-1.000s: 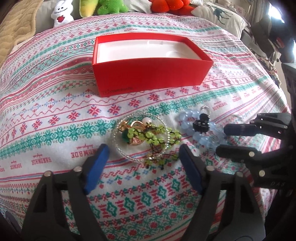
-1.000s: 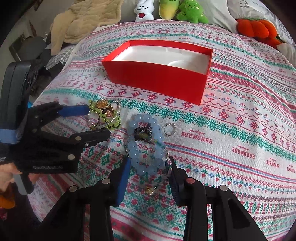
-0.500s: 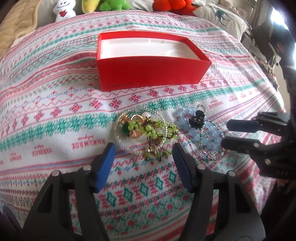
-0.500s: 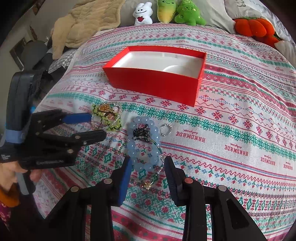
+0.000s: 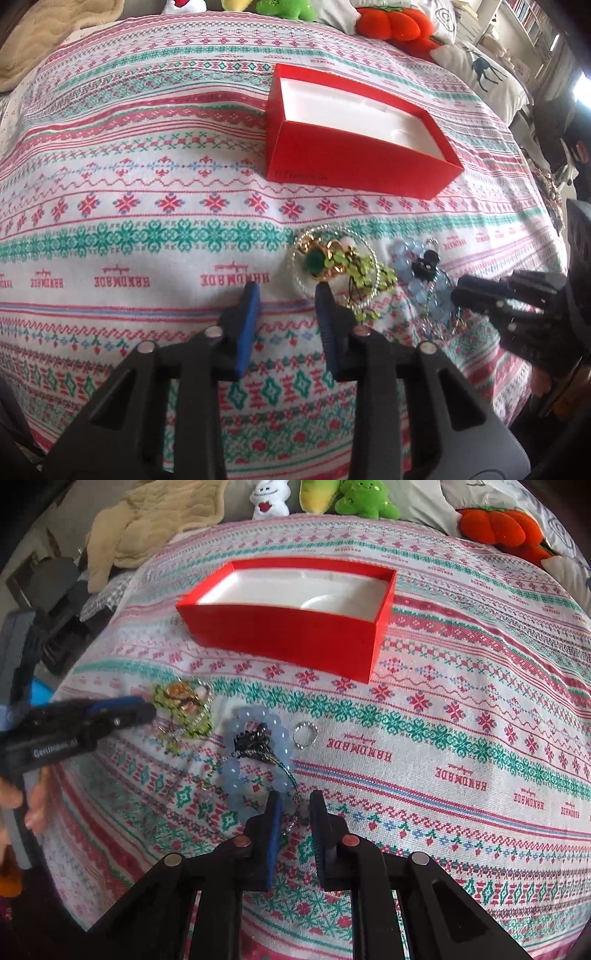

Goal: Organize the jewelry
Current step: 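Close the left tool on the silver bracelet while the right tool closes on the dark-beaded bracelet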

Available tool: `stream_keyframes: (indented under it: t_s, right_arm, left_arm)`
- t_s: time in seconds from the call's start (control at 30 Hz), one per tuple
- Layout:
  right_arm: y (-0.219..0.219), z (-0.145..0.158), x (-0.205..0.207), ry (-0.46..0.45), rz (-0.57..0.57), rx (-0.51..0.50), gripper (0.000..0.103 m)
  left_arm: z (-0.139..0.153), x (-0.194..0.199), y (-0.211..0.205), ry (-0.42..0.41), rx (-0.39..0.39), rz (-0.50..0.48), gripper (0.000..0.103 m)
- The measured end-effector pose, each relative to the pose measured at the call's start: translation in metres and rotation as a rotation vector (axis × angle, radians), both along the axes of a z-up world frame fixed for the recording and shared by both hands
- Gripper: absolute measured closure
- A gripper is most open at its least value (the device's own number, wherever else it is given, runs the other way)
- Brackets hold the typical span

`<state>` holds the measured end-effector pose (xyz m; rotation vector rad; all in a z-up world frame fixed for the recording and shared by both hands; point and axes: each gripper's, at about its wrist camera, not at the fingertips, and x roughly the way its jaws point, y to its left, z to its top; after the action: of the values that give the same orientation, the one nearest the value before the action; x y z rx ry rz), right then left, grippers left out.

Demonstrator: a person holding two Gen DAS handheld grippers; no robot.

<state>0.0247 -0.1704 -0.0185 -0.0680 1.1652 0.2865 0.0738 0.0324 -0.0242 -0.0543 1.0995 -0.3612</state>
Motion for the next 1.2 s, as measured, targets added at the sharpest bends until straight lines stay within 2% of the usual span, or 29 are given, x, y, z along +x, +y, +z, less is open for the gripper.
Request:
stream_keyframes:
  t_s: [0.1,0.2,0.3,0.37,0.5,0.63,0.77,0.83,0.87,0.9,1.0,1.2]
  right_arm:
    - [0.002,-0.004,0.003,0.004,-0.002,-0.024,0.091]
    - [0.001,0.001,0.004,-0.009,-0.015,-0.004,0.09]
    - [0.0,0.011,0.0,-0.03,-0.008,0.037,0.086]
    - [0.003,0.018,-0.006,-0.045,0.017,0.063,0.08]
    - [0.024,0.021,-0.017,-0.032,0.096,0.082,0.08]
    - [0.039,0.003,-0.026,0.013,0.159,0.055,0.08]
    - [0.046,-0.008,-0.026,0.019,0.167,0.021,0.081]
    - [0.045,-0.008,-0.021,0.03,0.155,0.028,0.087]
    - [0.045,-0.007,-0.02,0.029,0.152,0.027,0.094]
    - [0.046,-0.007,-0.02,0.027,0.154,0.023,0.096]
    - [0.048,-0.002,-0.015,0.026,0.146,0.038,0.099]
    - [0.039,0.03,-0.015,-0.034,0.126,0.097,0.1]
  left_arm:
    - [-0.003,0.006,-0.009,0.004,0.042,0.021,0.083]
    - [-0.004,0.008,-0.015,0.003,0.08,0.043,0.093]
    - [-0.004,0.009,-0.019,-0.004,0.101,0.053,0.098]
    - [-0.002,0.009,-0.021,-0.004,0.097,0.053,0.098]
    - [0.003,0.004,-0.015,-0.008,0.085,0.058,0.098]
    - [0.008,-0.002,-0.006,-0.018,0.086,0.065,0.098]
    - [0.006,-0.006,0.001,-0.007,0.081,0.068,0.098]
    - [0.006,-0.01,0.007,-0.004,0.075,0.071,0.098]
    - [0.008,-0.011,0.009,-0.002,0.067,0.075,0.098]
    - [0.009,-0.012,0.011,-0.003,0.061,0.078,0.098]
    - [0.018,-0.016,0.017,-0.018,0.04,0.085,0.098]
    - [0.042,-0.021,0.017,-0.061,0.002,0.075,0.098]
